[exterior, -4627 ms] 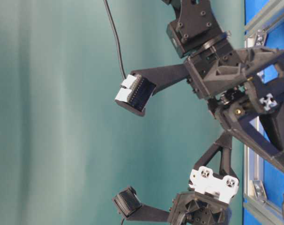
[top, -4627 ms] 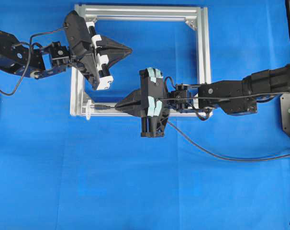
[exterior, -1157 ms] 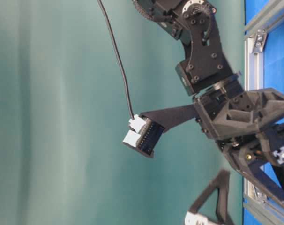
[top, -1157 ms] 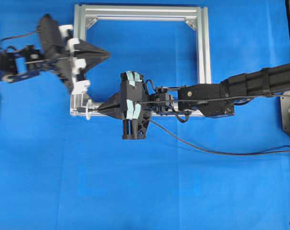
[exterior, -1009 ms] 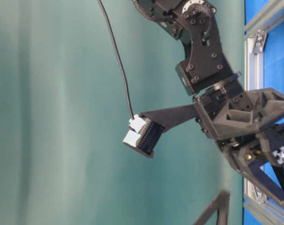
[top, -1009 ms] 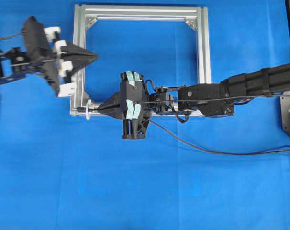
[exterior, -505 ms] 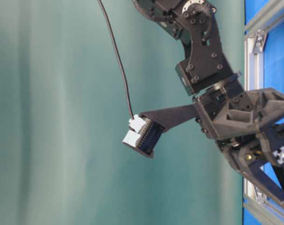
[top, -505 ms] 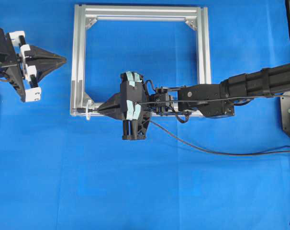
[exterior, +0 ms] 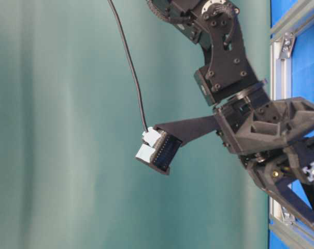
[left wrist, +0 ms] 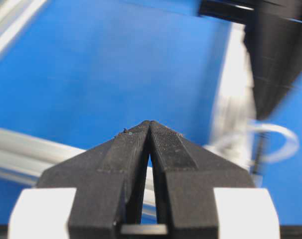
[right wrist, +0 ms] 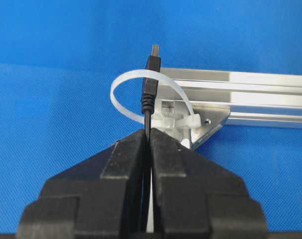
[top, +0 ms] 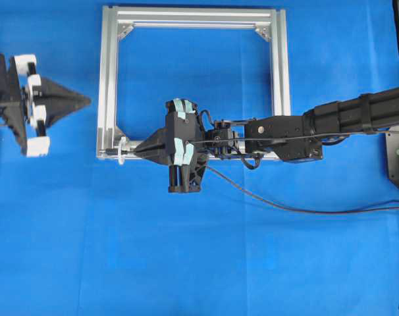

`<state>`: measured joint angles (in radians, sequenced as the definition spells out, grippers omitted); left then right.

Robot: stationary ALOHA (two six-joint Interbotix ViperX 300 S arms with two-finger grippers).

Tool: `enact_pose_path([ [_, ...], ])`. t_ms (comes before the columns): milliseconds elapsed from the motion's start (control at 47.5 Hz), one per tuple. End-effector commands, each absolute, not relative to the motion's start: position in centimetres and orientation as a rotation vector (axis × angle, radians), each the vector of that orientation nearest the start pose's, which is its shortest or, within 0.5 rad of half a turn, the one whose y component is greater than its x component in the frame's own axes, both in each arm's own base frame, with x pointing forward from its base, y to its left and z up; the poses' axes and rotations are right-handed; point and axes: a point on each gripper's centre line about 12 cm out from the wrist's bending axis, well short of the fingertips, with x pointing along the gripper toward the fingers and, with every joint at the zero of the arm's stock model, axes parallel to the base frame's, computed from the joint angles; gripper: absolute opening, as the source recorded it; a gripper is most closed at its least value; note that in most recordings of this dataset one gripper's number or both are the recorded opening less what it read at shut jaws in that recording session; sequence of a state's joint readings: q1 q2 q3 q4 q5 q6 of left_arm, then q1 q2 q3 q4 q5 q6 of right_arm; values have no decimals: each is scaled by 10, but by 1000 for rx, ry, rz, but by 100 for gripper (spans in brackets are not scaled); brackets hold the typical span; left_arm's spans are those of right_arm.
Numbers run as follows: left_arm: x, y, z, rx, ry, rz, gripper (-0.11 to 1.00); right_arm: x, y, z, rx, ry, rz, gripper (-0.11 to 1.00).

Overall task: Insert the wire through the string loop located on the left side.
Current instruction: 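Move the left gripper over the loop and grasp the protruding plug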

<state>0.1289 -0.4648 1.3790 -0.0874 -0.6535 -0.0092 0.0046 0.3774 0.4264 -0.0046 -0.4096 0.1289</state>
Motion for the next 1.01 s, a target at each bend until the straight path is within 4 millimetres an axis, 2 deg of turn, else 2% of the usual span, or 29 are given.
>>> enact_pose_path([
  [0, 216, 19, 158, -71, 239, 117, 0, 488, 4, 139, 121, 351, -12, 0],
  [210, 215, -2, 162, -59, 225, 21, 0, 488, 4, 139, 122, 351, -12, 0],
  [652, 217, -4, 160, -60, 246, 11, 2, 487, 4, 138, 122, 356, -13, 0],
  [715, 217, -5, 160, -61, 248, 8, 12, 487, 4, 138, 122, 354, -13, 0],
  [904, 218, -11, 161, -54, 250, -19, 67, 487, 4, 138, 122, 354, -13, 0],
  [988, 218, -10, 161, -55, 250, -18, 87, 487, 4, 138, 124, 354, -13, 0],
])
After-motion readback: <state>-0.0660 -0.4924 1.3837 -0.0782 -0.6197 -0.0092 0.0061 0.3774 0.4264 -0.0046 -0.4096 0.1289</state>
